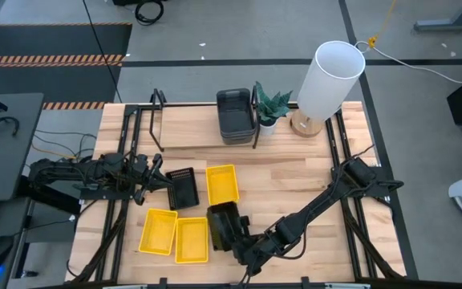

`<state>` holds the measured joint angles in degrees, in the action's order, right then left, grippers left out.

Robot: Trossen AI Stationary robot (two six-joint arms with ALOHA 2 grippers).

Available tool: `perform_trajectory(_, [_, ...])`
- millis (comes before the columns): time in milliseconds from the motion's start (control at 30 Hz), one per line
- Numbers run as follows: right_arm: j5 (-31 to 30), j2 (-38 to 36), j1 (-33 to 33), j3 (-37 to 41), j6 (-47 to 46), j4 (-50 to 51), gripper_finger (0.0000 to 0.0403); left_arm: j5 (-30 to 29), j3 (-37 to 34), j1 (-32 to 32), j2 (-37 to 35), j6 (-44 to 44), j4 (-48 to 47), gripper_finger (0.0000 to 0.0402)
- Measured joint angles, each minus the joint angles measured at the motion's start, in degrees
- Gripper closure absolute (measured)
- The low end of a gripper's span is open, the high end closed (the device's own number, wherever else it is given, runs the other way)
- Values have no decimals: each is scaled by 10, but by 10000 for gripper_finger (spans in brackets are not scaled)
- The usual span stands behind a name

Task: Stack baskets on shelf by color
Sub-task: Stack the bottom right black bin on top of the bottom left black bin

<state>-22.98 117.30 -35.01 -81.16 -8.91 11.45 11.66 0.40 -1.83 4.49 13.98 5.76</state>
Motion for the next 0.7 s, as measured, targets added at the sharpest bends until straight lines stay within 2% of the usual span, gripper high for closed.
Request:
perform_trajectory(233, [0,22,1,-3,-1,5,398,1,0,0,4,0,-1,369])
perform_trajectory(700, [22,14,10,-11,-49,124,398,0,0,0,11,0,-1,363])
